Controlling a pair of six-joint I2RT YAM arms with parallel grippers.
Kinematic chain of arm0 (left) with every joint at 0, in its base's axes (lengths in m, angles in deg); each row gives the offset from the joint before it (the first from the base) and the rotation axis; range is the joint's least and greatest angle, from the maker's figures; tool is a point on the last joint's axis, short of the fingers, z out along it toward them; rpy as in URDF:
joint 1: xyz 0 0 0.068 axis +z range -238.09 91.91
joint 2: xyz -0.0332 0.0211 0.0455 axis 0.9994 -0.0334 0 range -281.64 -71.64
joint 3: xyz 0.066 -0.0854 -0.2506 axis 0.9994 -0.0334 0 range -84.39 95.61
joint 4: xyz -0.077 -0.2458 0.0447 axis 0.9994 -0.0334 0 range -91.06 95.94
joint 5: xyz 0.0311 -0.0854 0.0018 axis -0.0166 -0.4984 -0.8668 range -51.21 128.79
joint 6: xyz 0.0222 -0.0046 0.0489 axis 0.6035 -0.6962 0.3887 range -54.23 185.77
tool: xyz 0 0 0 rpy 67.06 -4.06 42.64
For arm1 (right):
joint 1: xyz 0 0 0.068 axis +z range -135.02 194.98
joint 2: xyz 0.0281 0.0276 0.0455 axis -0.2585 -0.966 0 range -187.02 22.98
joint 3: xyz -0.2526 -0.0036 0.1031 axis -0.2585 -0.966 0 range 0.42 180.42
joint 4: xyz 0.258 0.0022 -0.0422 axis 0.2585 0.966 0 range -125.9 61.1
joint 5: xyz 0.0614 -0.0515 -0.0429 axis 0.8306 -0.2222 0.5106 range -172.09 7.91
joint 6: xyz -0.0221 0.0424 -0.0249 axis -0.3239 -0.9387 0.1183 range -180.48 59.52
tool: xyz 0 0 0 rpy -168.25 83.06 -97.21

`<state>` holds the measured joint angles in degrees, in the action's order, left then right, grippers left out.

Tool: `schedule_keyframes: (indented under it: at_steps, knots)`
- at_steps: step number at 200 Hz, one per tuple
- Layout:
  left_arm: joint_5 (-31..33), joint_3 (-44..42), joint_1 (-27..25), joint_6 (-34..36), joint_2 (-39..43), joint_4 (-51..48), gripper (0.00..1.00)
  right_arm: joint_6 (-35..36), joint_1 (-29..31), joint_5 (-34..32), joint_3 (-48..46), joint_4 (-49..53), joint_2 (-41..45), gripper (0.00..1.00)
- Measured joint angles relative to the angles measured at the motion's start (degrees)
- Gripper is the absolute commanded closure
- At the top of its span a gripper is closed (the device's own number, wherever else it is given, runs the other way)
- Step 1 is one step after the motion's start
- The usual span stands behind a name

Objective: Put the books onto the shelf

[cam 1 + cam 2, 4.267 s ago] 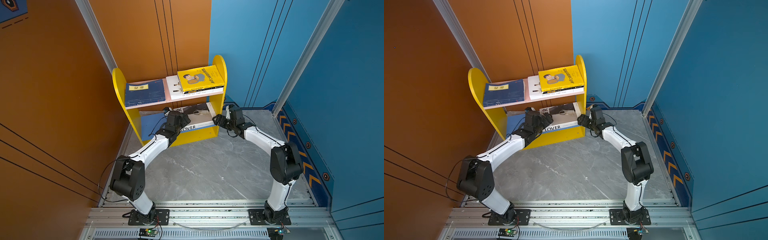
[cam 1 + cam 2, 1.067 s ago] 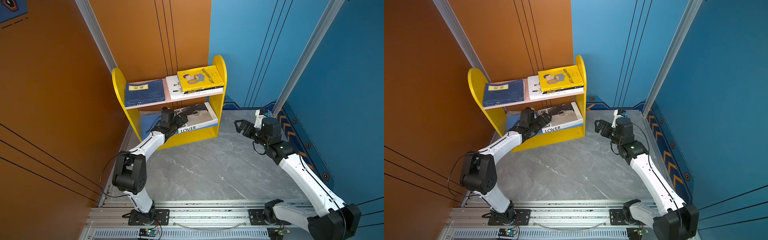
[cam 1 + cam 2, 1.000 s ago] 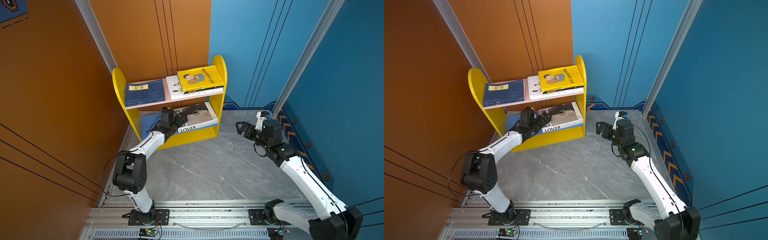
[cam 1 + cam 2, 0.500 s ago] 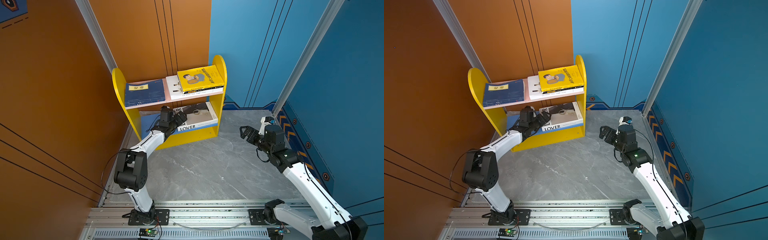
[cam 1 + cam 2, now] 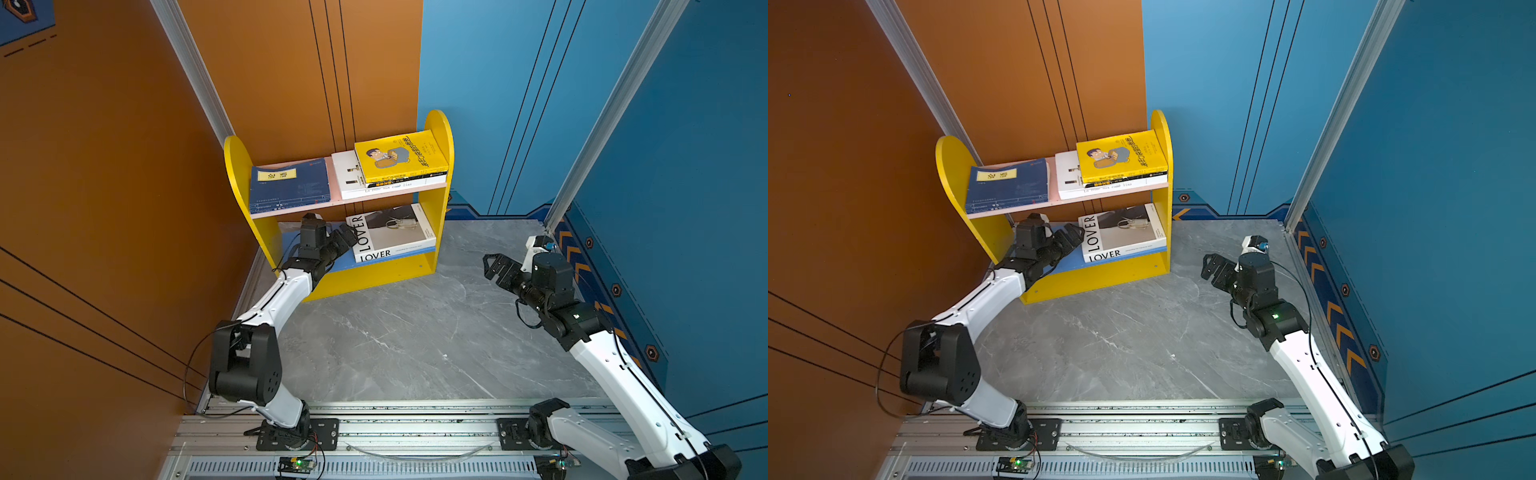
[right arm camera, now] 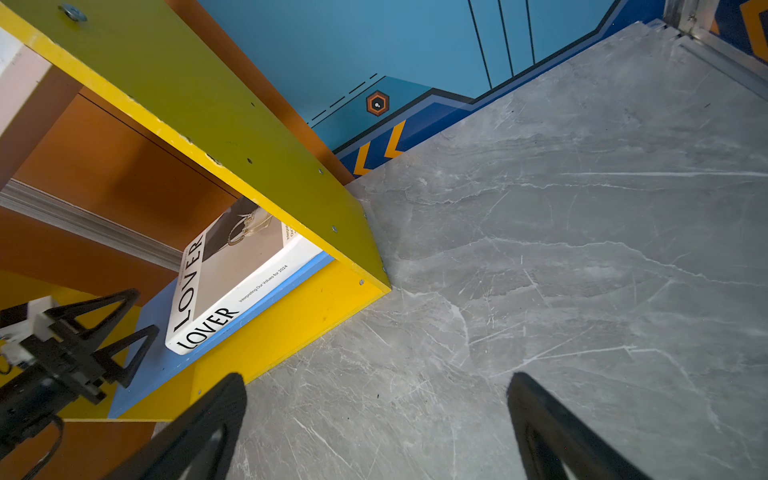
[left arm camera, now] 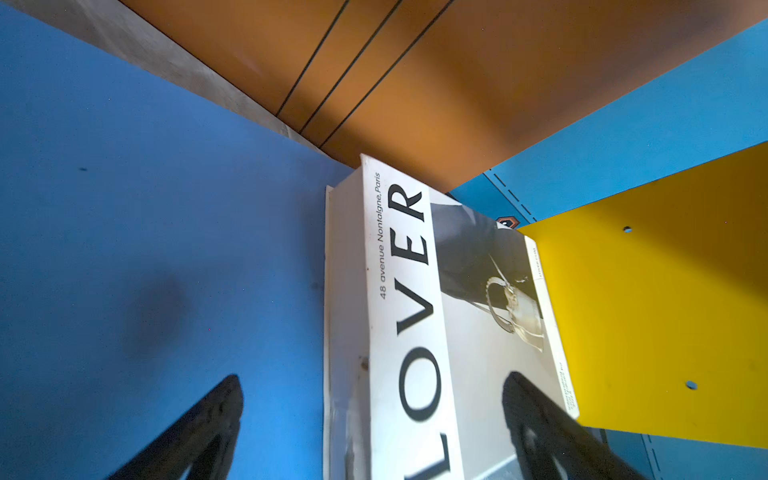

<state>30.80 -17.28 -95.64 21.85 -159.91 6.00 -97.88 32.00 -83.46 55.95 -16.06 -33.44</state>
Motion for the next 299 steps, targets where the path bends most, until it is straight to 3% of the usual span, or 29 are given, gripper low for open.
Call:
schedule_keyframes:
  at_steps: [65, 113, 153, 185, 216, 260, 279, 299]
  knots:
    - [2.1, -16.4, -5.4, 11.1, 22.7, -5.3, 0.02, 0.1, -2.4, -6.4, -2.5, 4.7, 3.5, 0.0]
    - [16.5, -25.8, -4.3, 20.3, 37.1, -9.7, 0.02, -0.5, -6.1, -12.1, -4.1, 9.7, 7.3, 0.0]
    - [27.2, -41.0, -4.1, 31.4, 40.6, 5.0, 0.02, -1.9, -9.0, -12.3, -5.7, 14.1, 7.4, 0.0]
    - [30.6, -54.8, -1.6, 39.4, 35.0, 26.0, 0.02, -2.0, -9.3, -13.3, -6.0, 16.9, 9.2, 0.0]
    - [30.8, -56.2, 2.6, 41.0, 22.7, 40.1, 0.02, -1.5, -10.0, -16.4, -6.0, 18.9, 10.4, 0.0]
    - [29.4, -58.1, 3.4, 41.6, 1.5, 65.8, 0.02, -0.6, -10.7, -20.4, -6.1, 20.3, 11.0, 0.0]
    - [27.5, -57.9, 3.4, 42.7, -4.1, 70.2, 0.02, 0.2, -10.7, -21.7, -6.1, 20.3, 11.4, 0.0]
    - [25.4, -56.8, 4.8, 42.0, -3.0, 69.5, 0.02, 1.0, -10.7, -23.4, -6.5, 20.0, 11.8, 0.0]
